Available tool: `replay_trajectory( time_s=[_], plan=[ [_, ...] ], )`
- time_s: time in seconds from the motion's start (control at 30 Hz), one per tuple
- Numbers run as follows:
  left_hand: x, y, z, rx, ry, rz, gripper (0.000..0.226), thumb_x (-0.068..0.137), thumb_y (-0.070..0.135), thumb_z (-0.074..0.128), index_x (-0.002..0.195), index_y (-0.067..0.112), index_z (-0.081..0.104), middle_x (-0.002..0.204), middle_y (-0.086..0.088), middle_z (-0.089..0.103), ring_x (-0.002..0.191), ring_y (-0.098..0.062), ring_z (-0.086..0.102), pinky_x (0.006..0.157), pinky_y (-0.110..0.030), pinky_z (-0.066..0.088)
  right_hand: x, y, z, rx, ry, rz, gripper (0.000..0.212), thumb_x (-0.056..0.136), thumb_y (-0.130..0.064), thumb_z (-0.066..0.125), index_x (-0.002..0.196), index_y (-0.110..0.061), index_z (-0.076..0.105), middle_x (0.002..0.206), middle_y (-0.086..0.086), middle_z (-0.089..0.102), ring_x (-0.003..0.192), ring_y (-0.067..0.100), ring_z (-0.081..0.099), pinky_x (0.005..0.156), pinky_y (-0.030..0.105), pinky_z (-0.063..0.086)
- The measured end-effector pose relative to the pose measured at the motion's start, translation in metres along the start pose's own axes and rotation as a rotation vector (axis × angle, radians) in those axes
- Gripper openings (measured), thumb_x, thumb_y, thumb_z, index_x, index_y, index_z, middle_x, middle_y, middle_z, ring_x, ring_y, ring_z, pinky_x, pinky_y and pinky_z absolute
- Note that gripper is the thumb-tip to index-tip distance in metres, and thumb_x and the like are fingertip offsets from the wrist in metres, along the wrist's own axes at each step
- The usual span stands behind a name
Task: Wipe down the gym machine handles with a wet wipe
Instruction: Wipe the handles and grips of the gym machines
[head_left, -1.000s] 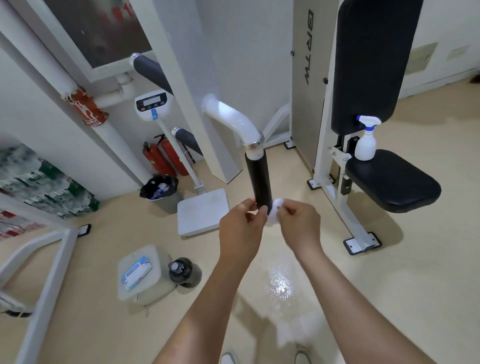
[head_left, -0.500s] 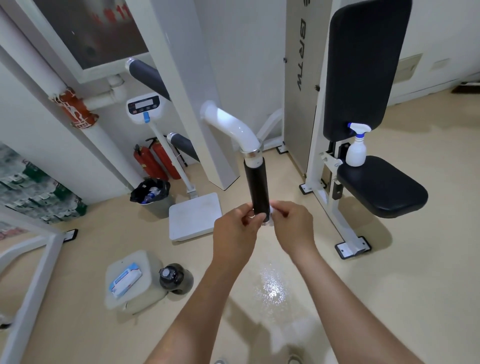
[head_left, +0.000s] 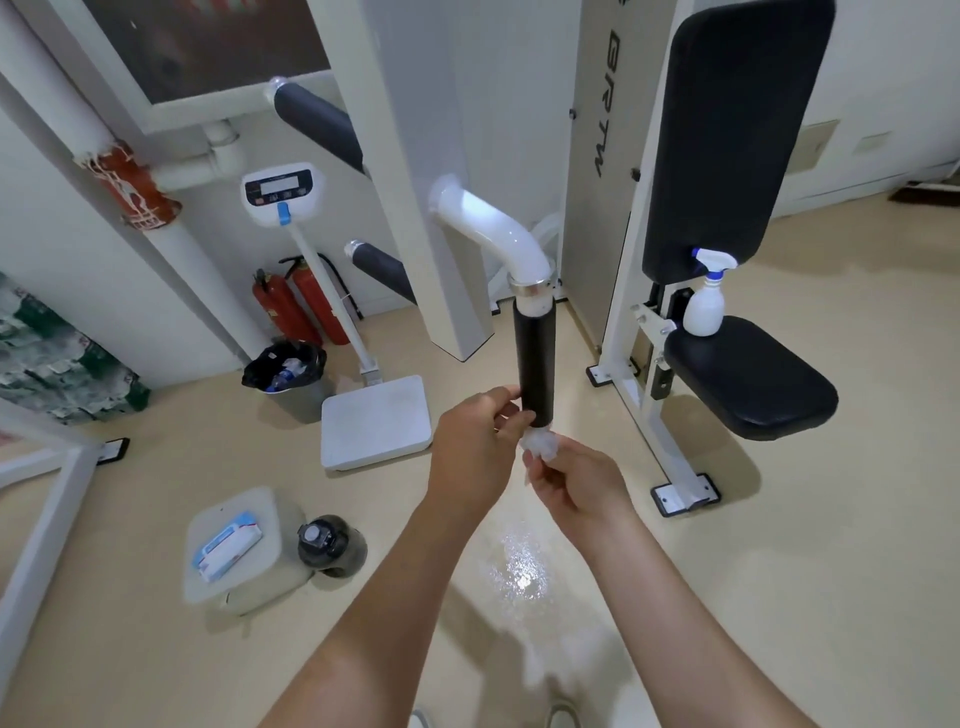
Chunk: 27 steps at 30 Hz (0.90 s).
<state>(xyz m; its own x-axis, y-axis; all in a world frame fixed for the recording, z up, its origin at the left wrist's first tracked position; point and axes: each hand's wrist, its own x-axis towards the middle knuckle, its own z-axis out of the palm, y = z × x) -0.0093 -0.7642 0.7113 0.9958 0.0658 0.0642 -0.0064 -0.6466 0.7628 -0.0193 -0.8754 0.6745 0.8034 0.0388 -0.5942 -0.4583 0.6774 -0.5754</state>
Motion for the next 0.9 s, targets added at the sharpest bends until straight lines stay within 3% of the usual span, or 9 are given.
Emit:
replay_trajectory(
  time_s=[0.13,0.27,0.37,0.47,0.57,0.63,0.73,0.8,0.9],
  plan=[
    [0.002,0.007,0.007,-0.019,0.023,0.029,0.029,0.091,0.02,0.059,0.12,0.021,0.065,0.086,-0.001,0.07,0.081,-0.016,0.061,0.072,-0.021,0.045,0.003,-0.013,-0.001,0.034,0.068,-0.044,0.01,0.081,0.012,0.059,0.089,0.01,0.065,0.077,0.012,0.053,0.068,0.016,0.052,0.06,0.015,0.052],
    [0.003,0.007,0.012,-0.086,0.008,-0.016,0.033,0.092,0.017,0.057,0.124,0.024,0.062,0.089,0.002,0.067,0.081,-0.013,0.059,0.068,-0.007,0.039,0.0,-0.01,0.004,0.193,0.009,0.039,0.013,0.088,0.014,0.047,0.086,0.013,0.06,0.085,0.017,0.057,0.073,0.019,0.055,0.067,0.018,0.054],
    [0.002,0.001,0.017,0.003,-0.054,-0.068,0.034,0.09,0.028,0.06,0.124,0.03,0.06,0.096,0.006,0.063,0.081,-0.008,0.059,0.069,-0.015,0.041,0.0,-0.012,0.001,0.232,-0.016,0.037,0.02,0.09,0.016,0.039,0.086,0.014,0.058,0.092,0.022,0.059,0.078,0.02,0.058,0.069,0.019,0.054],
    [-0.004,-0.003,0.022,-0.132,-0.079,-0.196,0.016,0.082,0.031,0.067,0.096,0.027,0.073,0.075,0.011,0.068,0.068,-0.005,0.06,0.067,-0.022,0.044,-0.006,-0.017,-0.004,-0.013,-0.08,0.005,0.028,0.085,0.016,0.04,0.087,0.01,0.067,0.092,0.019,0.063,0.075,0.017,0.056,0.069,0.02,0.052],
    [-0.008,-0.007,0.024,-0.213,0.003,-0.287,0.006,0.077,0.026,0.07,0.08,0.024,0.075,0.066,0.009,0.069,0.064,-0.01,0.062,0.067,-0.028,0.051,-0.017,-0.023,-0.001,-0.463,-0.064,-0.057,0.025,0.083,0.005,0.048,0.087,-0.002,0.072,0.082,0.004,0.068,0.077,0.011,0.055,0.072,0.025,0.043],
    [-0.008,-0.008,0.023,-0.26,0.11,-0.318,0.005,0.081,0.025,0.068,0.077,0.028,0.07,0.068,0.009,0.069,0.07,-0.014,0.065,0.07,-0.03,0.053,-0.017,-0.026,0.006,-0.795,0.075,-0.245,0.015,0.085,-0.009,0.056,0.094,-0.007,0.068,0.086,-0.002,0.062,0.086,0.012,0.052,0.073,0.026,0.038],
    [-0.005,-0.008,0.022,-0.354,0.233,-0.256,0.017,0.086,0.02,0.063,0.078,0.034,0.068,0.07,0.008,0.069,0.071,-0.016,0.066,0.071,-0.032,0.054,-0.015,-0.03,0.011,-1.081,0.207,-0.54,0.029,0.085,-0.022,0.063,0.113,-0.024,0.057,0.1,-0.007,0.057,0.089,0.009,0.053,0.07,0.02,0.042],
    [0.001,-0.006,0.024,-0.4,0.195,-0.217,0.022,0.089,0.014,0.057,0.083,0.029,0.072,0.065,0.008,0.067,0.066,-0.015,0.06,0.066,-0.029,0.049,-0.016,-0.03,0.015,-1.125,0.152,-0.654,0.019,0.086,-0.021,0.062,0.104,-0.025,0.063,0.093,-0.008,0.064,0.08,0.003,0.057,0.064,0.012,0.042],
    [0.016,-0.01,0.027,-0.484,0.042,-0.214,0.03,0.086,0.007,0.051,0.093,0.022,0.076,0.073,-0.003,0.072,0.071,-0.019,0.062,0.073,-0.035,0.054,-0.014,-0.025,0.015,-1.192,0.136,-0.765,0.013,0.087,-0.02,0.059,0.093,-0.026,0.068,0.084,-0.003,0.068,0.079,0.008,0.062,0.071,0.025,0.05]
  ],
)
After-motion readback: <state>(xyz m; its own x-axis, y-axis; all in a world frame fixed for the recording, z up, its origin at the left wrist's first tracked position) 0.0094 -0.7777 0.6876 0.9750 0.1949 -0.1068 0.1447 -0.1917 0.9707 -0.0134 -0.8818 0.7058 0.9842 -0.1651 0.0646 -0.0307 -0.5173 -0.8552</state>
